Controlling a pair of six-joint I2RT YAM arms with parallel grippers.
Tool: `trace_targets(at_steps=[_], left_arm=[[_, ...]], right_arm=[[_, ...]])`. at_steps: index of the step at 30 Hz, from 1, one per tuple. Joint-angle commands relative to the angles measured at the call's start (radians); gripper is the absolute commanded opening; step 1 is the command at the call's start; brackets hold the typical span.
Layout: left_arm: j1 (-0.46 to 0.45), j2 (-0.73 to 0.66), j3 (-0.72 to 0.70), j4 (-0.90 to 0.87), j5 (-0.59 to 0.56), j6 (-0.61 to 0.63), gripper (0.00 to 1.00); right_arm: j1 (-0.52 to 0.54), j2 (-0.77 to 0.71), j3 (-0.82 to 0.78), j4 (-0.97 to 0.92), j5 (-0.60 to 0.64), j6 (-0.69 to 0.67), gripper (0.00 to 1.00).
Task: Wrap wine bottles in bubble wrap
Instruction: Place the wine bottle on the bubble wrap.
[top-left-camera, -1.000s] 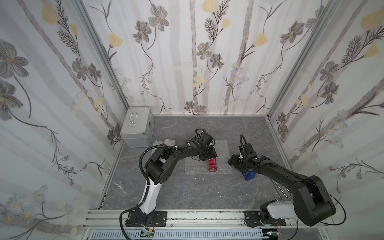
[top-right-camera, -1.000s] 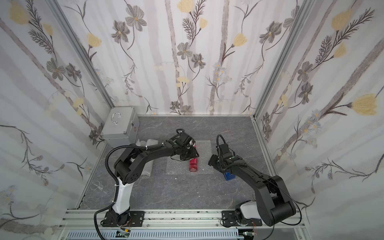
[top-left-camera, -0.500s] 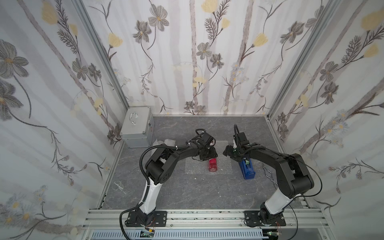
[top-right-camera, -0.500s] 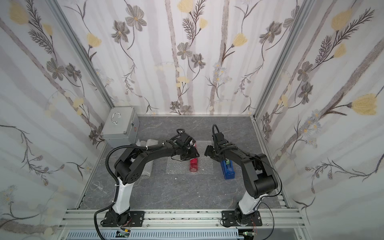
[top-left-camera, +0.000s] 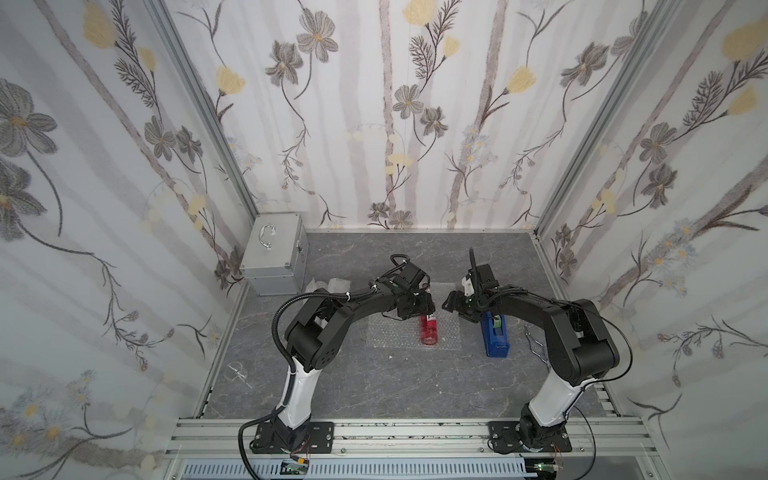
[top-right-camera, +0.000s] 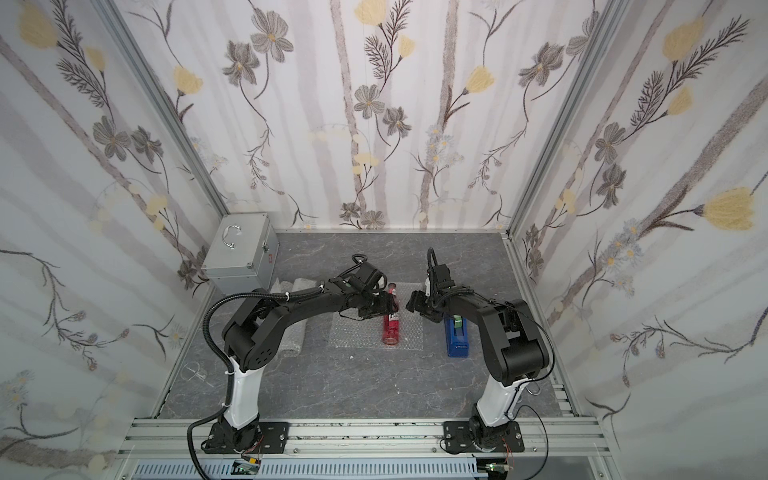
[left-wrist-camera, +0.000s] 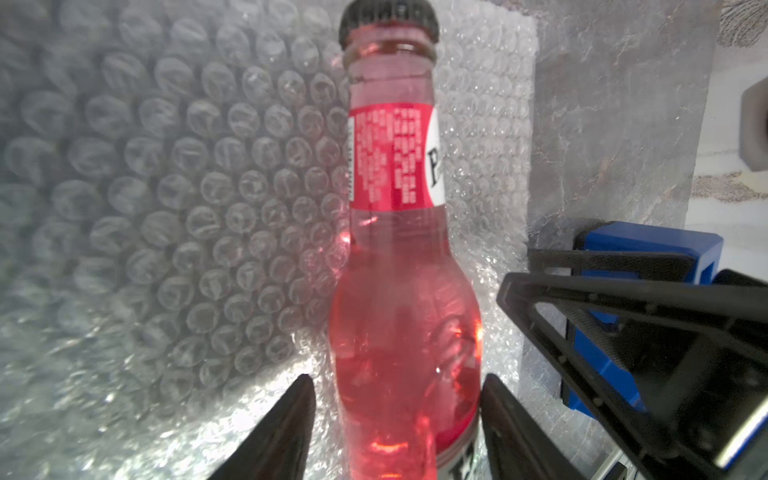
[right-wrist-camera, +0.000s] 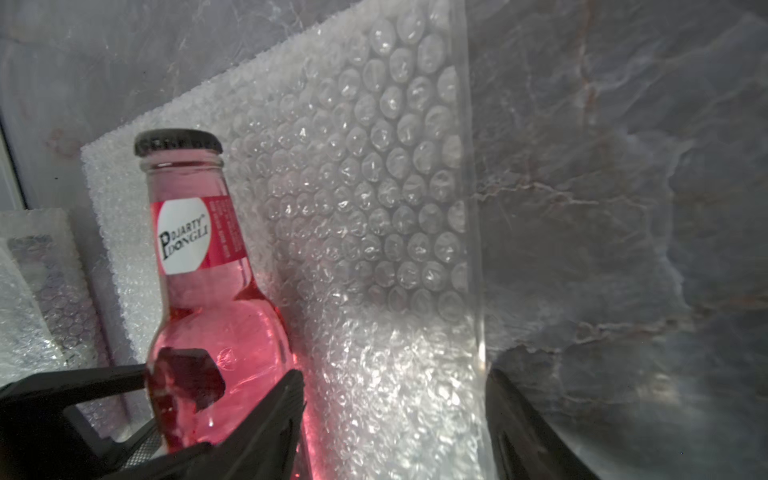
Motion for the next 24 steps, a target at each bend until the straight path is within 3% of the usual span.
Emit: trace_targets(at_steps=[1,9,19,24], left_arm=[[0.002,-0.005,-0.004,-0.009,-0.025,0.006,0.57],[0.002,-0.053,-0.030,-0.005,-0.016,0.037,0.56],[0.002,-0.050,-0.066,0.002,-0.037,0.062,0.37],[0.006,-0.047,-0.075,-0.003,-0.051,0.074,0.32]], right_arm=[[-0.001,-0.019,-0.038,-0.062,-0.047,0.001,0.70],[0.000,-0.106,-0.123,-0.053,-0.065,0.016,0.71],[-0.003,-0.071,-0.193,0.109,-0.200,0.075,0.69],[-0.002,-0.101,-0.197,0.166,-0.274,0.102,0.67]])
